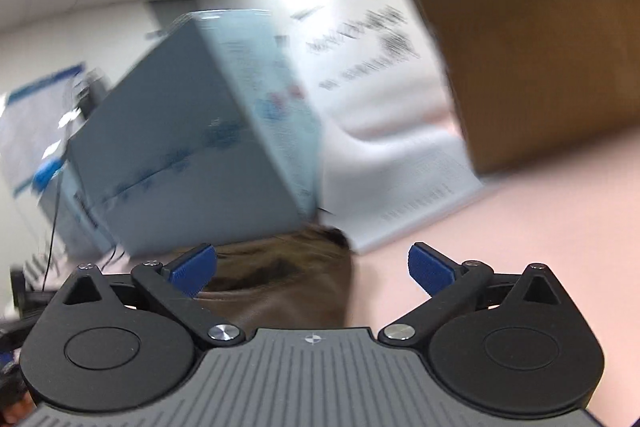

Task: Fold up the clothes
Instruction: 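Open the right gripper and release the folded jacket, then withdraw, then grasp the folded brown jacket bundle with both grippers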

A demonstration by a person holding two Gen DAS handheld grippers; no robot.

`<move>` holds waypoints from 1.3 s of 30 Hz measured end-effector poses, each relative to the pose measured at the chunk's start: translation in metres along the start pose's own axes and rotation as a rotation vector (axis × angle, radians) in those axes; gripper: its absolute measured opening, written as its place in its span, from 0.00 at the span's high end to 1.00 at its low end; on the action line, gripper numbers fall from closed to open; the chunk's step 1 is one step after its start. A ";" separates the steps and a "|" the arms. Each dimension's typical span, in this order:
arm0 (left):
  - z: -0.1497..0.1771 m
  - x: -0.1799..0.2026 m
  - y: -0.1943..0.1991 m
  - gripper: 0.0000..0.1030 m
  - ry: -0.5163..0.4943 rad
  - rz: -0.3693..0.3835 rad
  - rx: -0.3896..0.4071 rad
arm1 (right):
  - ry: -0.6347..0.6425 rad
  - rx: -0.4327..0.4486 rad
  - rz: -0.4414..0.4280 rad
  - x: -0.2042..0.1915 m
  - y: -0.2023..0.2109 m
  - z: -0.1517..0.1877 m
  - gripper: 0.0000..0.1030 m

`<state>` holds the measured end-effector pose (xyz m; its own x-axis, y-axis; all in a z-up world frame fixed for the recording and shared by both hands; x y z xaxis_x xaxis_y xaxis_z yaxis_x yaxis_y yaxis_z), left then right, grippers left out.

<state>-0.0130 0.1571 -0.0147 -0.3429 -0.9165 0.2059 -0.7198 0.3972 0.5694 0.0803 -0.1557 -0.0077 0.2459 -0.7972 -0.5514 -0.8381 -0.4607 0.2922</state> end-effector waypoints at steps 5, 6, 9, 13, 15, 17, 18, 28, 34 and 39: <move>0.021 -0.014 -0.029 0.00 0.153 0.014 -0.200 | -0.137 -0.052 -0.013 0.020 -0.013 0.015 0.00; 0.023 -0.010 -0.028 0.00 0.157 0.030 -0.202 | -0.122 -0.064 -0.027 0.015 -0.015 0.018 0.00; 0.026 -0.002 -0.028 0.00 0.191 0.043 -0.183 | -0.075 -0.095 -0.071 0.002 -0.021 0.028 0.00; 0.026 0.005 -0.036 0.00 0.183 -0.040 -0.135 | 0.015 -0.101 -0.036 -0.008 -0.033 0.036 0.00; 0.024 0.016 -0.041 0.00 0.202 -0.087 -0.118 | -0.022 -0.084 -0.065 -0.008 -0.035 0.036 0.00; 0.023 0.020 -0.045 0.00 0.239 -0.143 -0.100 | -0.019 -0.093 -0.082 -0.010 -0.039 0.036 0.00; 0.022 0.021 -0.046 0.00 0.253 -0.153 -0.096 | -0.016 -0.095 -0.085 -0.011 -0.040 0.036 0.00; 0.016 0.026 -0.054 0.00 0.390 0.196 -0.225 | -0.031 -0.244 -0.306 -0.025 -0.045 0.041 0.00; 0.017 0.038 -0.057 0.00 0.329 0.224 -0.234 | -0.033 -0.284 -0.366 -0.034 -0.048 0.047 0.00; 0.020 0.040 -0.053 0.32 0.279 0.138 -0.199 | -0.071 -0.241 -0.292 -0.023 -0.048 0.045 0.50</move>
<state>-0.0008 0.1007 -0.0526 -0.2313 -0.8435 0.4848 -0.5373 0.5262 0.6591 0.0926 -0.0981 -0.0444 0.4161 -0.5937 -0.6888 -0.5969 -0.7498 0.2857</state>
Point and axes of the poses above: each gripper's, at about its wrist camera, not at the fingertips, and y roughly against the way its jaws point, x to its right, z to its underside, the point moved 10 cm from there along -y, roughly the way its jaws point, and after that the axes turned 10 degrees about -z, right-handed, at the moved point
